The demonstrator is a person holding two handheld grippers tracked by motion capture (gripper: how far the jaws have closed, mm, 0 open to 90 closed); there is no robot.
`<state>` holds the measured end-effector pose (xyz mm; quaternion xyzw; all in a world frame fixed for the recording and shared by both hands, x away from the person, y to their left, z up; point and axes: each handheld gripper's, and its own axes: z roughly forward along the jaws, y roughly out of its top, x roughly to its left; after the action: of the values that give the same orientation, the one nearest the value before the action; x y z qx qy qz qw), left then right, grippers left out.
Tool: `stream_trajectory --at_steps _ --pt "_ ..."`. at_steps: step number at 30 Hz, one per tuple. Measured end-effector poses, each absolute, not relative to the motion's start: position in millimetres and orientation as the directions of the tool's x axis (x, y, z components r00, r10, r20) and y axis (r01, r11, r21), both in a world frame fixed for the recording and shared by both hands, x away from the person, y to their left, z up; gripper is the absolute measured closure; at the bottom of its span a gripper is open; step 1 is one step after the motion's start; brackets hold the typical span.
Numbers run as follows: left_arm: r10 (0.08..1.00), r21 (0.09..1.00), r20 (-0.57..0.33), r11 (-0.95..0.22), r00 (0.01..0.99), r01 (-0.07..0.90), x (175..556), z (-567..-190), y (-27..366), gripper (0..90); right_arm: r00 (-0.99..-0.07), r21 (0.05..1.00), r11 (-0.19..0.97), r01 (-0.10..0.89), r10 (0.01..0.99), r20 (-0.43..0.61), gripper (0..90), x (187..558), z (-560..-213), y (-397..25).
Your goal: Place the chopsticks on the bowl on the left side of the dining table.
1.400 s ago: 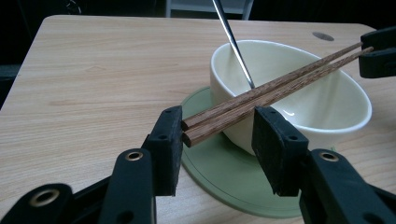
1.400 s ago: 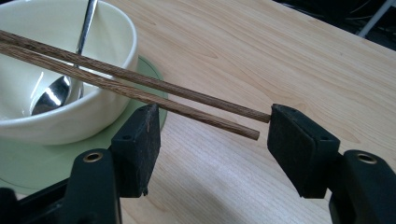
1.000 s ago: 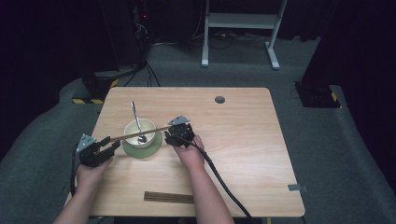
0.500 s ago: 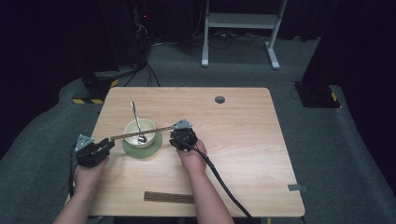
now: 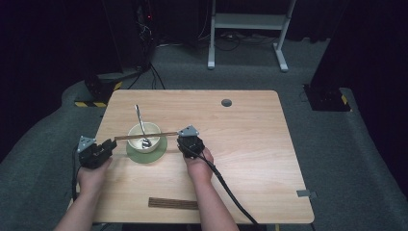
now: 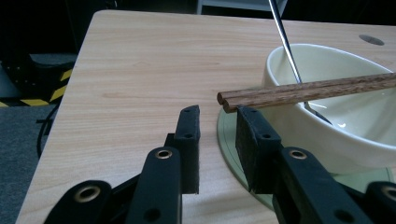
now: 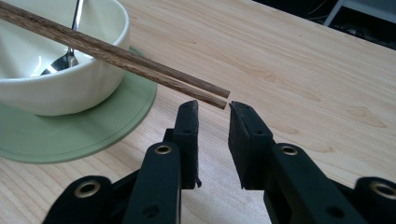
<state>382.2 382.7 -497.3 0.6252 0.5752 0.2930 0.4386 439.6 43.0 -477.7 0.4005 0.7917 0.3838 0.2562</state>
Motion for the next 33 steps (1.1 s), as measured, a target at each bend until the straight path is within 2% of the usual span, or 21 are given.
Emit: stream_trajectory --at_steps 9,22,33 --pt "0.976 0.884 -0.147 0.055 0.162 0.464 386.7 -498.4 379.5 73.9 -0.535 0.816 0.381 0.435 0.838 -0.107 83.1 437.3 -479.6 41.4" --pt "0.975 0.884 -0.156 0.067 0.157 0.462 386.6 -498.2 380.1 75.9 -0.53 0.813 0.387 0.435 0.84 -0.116 87.4 441.3 -481.7 42.6" --pt "0.975 0.884 -0.156 0.067 0.157 0.462 386.8 -498.5 379.9 76.9 -0.522 0.814 0.389 0.431 0.843 -0.126 87.4 442.3 -483.8 44.1"
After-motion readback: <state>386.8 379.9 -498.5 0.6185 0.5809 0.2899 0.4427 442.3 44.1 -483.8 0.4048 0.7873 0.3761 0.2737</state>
